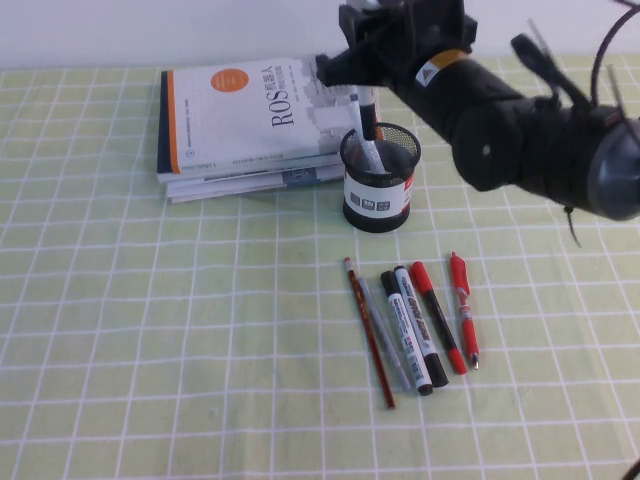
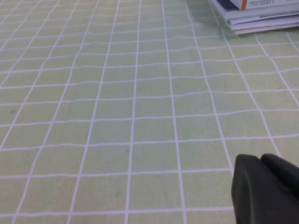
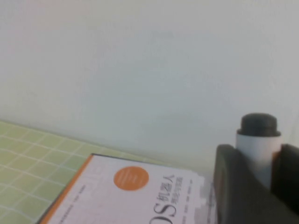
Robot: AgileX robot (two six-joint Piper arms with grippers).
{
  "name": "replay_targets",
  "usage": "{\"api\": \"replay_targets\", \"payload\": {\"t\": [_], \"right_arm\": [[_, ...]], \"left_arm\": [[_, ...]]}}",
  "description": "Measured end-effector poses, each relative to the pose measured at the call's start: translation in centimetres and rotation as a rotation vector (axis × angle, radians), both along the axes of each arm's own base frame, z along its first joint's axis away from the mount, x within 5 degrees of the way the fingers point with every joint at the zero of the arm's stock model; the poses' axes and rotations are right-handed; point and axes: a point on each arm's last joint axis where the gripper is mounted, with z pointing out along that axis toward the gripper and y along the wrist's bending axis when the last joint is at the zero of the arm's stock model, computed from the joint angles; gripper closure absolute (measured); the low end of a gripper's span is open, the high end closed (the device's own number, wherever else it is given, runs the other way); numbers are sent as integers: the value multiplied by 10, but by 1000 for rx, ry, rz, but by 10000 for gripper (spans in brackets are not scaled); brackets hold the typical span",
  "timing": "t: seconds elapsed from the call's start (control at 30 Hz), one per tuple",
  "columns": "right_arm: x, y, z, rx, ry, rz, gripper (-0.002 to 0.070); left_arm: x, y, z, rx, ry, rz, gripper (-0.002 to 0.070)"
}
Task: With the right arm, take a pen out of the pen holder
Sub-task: 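Take a marker out of the pen holder and lay it on the table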
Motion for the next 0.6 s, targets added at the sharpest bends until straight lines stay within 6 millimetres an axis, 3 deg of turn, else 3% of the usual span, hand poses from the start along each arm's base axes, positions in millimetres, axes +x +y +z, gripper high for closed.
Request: {"api": "replay_targets", "payload": {"t": [0.3, 0.43, 0.6], "right_arm": [[-41, -16, 55, -127, 106, 101, 556], [-59, -23, 54, -184, 310, 147, 557], [-74, -25, 36, -213, 603, 161, 556]], "left_arm": [[0, 0, 0, 0, 0, 0, 681], [0, 0, 0, 0, 0, 0, 681], [0, 0, 0, 0, 0, 0, 681]]}}
